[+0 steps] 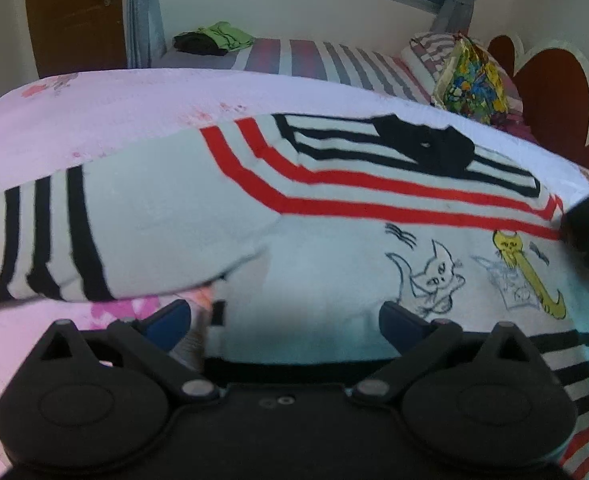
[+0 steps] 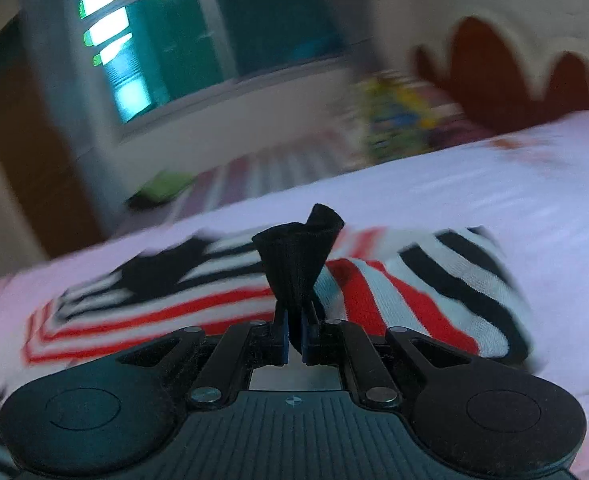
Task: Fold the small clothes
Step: 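Carry the sleeve across the sweater body with the right gripper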
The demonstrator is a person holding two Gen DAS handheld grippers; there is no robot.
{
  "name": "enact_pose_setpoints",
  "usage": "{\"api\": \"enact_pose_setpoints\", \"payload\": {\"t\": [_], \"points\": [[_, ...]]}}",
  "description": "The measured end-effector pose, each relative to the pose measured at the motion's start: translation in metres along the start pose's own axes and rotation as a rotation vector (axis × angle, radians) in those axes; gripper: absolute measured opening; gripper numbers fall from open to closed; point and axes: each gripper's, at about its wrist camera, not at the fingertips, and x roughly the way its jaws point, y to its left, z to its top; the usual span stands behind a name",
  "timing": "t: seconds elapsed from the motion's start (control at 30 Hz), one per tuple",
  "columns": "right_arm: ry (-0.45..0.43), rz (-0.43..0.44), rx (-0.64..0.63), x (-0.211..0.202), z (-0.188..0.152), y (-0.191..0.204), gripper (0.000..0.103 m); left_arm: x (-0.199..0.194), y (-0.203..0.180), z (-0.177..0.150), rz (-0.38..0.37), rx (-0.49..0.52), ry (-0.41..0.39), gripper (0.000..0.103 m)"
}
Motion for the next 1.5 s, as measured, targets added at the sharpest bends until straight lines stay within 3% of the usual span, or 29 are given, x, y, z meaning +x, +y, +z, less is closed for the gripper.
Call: {"api": "enact_pose_setpoints", "payload": {"t": [0.07, 0.17, 0.2, 0.23, 0.3, 0.37, 0.5, 0.57, 0.7, 0.77, 0.9, 0.93, 0.97, 1.03, 1.17, 1.3, 1.4, 1.5], "points": [[0.031, 0.034, -0.055, 0.02, -0.012, 0.03, 0.005, -0.003, 0.006, 0.004, 0.028, 0.009, -0.007, 0.099], [0.121, 0.067, -0.123, 0.05, -0.035, 0.063, 0.006, -0.005, 0.015, 0.008, 0.012, -0.002, -0.008, 0.099], [0.114, 0.052, -0.152, 0.055, -0.044, 0.07, 0.008, -0.006, 0.016, 0.009, 0.004, -0.005, -0.006, 0.098], [0.094, 0.052, -0.193, 0.056, -0.048, 0.079, 0.024, -0.005, 0.016, 0.009, -0.004, -0.003, -0.004, 0.098], [0.102, 0.082, -0.242, 0.056, -0.051, 0.087, 0.044, -0.003, 0.013, 0.01, -0.019, 0.008, 0.003, 0.097], [0.074, 0.064, -0.289, 0.048, -0.054, 0.094, 0.044, 0.002, 0.004, 0.011, -0.061, 0.013, 0.009, 0.089], [0.034, 0.046, -0.201, 0.014, -0.052, 0.069, 0.044, 0.022, -0.029, 0.016, -0.205, 0.015, 0.029, 0.074], [0.028, 0.026, -0.139, 0.002, -0.051, 0.05, 0.044, 0.042, -0.054, 0.019, -0.312, 0.006, 0.073, 0.057], [0.02, -0.01, -0.029, -0.026, -0.043, 0.014, 0.044, 0.073, -0.105, 0.031, -0.42, 0.029, 0.099, 0.056], [0.015, -0.017, 0.027, -0.039, -0.041, -0.003, 0.044, 0.083, -0.122, 0.039, -0.476, 0.008, 0.113, 0.049], [0.001, -0.036, 0.096, -0.057, -0.036, -0.026, 0.044, 0.105, -0.149, 0.044, -0.479, 0.025, 0.126, 0.039], [-0.001, -0.035, 0.115, -0.061, -0.035, -0.031, 0.044, 0.11, -0.152, 0.047, -0.471, 0.013, 0.119, 0.031], [-0.003, -0.036, 0.13, -0.064, -0.034, -0.035, 0.044, 0.114, -0.153, 0.048, -0.453, 0.014, 0.117, 0.013], [-0.004, -0.04, 0.153, -0.066, -0.034, -0.041, 0.044, 0.115, -0.15, 0.05, -0.442, 0.008, 0.103, 0.007], [-0.01, -0.039, 0.16, -0.068, -0.03, -0.045, 0.044, 0.085, -0.133, 0.059, -0.402, 0.061, -0.031, 0.006], [-0.004, -0.007, 0.193, -0.055, -0.03, -0.045, 0.044, 0.083, -0.104, 0.064, -0.327, 0.057, -0.035, 0.006], [0.001, 0.02, 0.266, -0.044, -0.03, -0.05, 0.044, 0.088, -0.086, 0.066, -0.326, 0.006, -0.018, 0.006], [0.0, 0.045, 0.347, -0.036, -0.028, -0.06, 0.044, 0.089, -0.082, 0.066, -0.317, 0.019, -0.019, 0.007]]}}
